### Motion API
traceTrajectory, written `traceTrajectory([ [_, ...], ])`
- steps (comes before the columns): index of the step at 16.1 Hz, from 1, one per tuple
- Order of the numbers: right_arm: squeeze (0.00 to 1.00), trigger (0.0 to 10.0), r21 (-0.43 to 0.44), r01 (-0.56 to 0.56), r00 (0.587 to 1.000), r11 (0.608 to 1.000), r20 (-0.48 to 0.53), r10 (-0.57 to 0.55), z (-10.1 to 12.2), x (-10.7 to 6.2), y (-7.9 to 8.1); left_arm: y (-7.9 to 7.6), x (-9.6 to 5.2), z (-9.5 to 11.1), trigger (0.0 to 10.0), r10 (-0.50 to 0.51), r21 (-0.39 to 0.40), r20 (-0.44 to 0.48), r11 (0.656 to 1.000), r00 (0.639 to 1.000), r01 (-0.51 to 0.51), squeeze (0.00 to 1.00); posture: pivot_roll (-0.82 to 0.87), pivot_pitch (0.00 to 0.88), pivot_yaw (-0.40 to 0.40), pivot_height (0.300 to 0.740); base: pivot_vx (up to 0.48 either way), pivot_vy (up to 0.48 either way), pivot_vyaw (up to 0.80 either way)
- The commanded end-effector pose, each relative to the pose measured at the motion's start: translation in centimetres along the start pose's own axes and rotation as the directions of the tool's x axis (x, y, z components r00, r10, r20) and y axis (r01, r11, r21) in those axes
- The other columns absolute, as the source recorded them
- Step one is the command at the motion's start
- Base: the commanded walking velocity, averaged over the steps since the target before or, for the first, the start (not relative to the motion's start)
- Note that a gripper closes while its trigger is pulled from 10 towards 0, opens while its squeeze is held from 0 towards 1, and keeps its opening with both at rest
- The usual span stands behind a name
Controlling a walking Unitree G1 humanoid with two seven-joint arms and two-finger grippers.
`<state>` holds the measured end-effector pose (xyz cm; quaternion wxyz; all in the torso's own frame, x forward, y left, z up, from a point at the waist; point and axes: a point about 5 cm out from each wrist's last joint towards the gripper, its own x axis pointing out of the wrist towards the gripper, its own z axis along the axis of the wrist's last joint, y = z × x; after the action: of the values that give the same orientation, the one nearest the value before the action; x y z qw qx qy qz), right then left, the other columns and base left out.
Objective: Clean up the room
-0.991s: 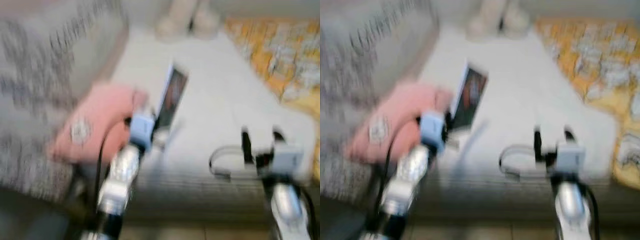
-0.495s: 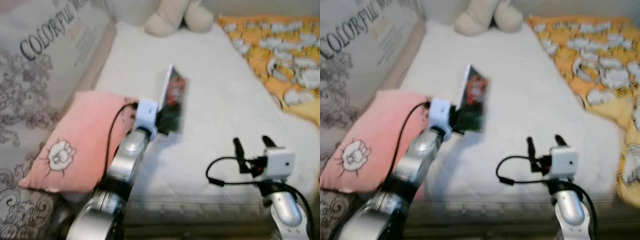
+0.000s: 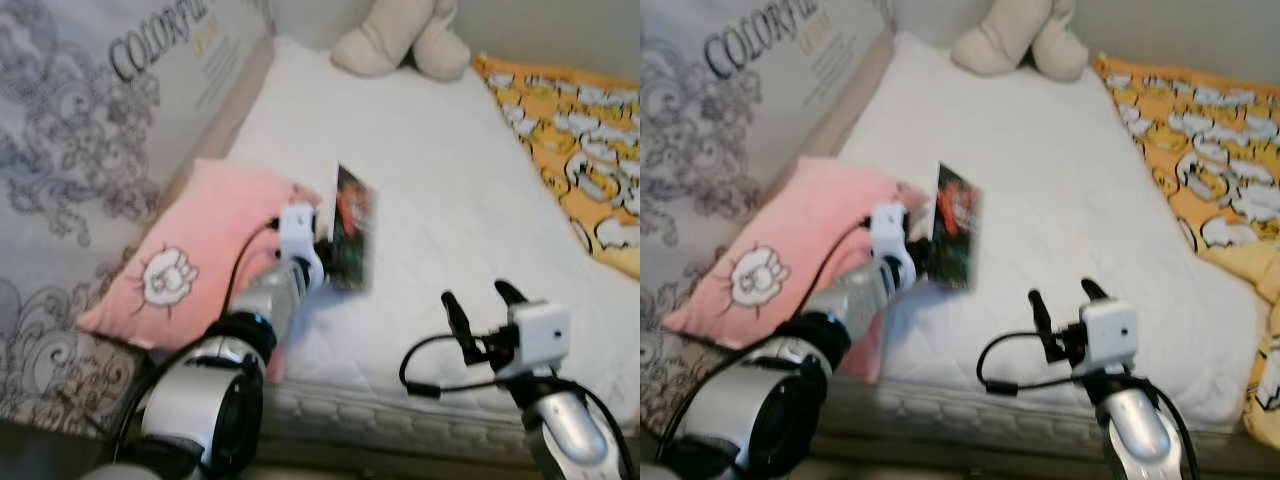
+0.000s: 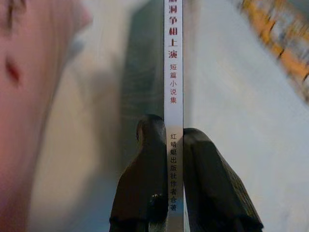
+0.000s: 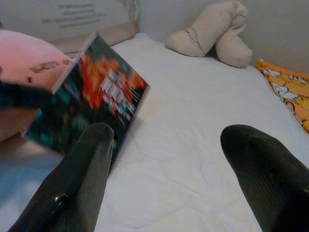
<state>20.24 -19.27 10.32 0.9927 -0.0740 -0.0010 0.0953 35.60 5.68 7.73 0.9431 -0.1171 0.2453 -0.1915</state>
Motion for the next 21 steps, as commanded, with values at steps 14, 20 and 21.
traceTrajectory([
  [14, 0.00, 10.0, 0.021, 0.002, 1.000, 1.000, -0.009, -0.002, 0.4, 1.0, 0.1, 2.6, -0.4, 1.1, 10.0, 0.159, 0.537, -0.081, 0.839, 0.984, -0.092, 1.00, -0.29, 0.034, -0.065, 0.740, 0.000, 0.000, 0.00],
  [20, 0.00, 10.0, 0.050, 0.055, 0.998, 0.997, 0.019, -0.056, 0.5, 1.4, -0.5, -0.1, -0.1, 4.1, 10.0, -0.015, 0.555, 0.018, 0.832, 1.000, 0.003, 0.00, -0.25, 0.000, -0.015, 0.740, 0.000, 0.000, 0.00],
  [21, 0.00, 10.0, 0.068, 0.078, 0.997, 0.995, 0.021, -0.079, 0.4, 1.4, -0.8, -0.5, -0.1, 4.0, 10.0, -0.057, 0.525, 0.027, 0.850, 0.998, 0.035, 0.00, -0.24, 0.000, -0.012, 0.740, 0.000, 0.000, 0.00],
])
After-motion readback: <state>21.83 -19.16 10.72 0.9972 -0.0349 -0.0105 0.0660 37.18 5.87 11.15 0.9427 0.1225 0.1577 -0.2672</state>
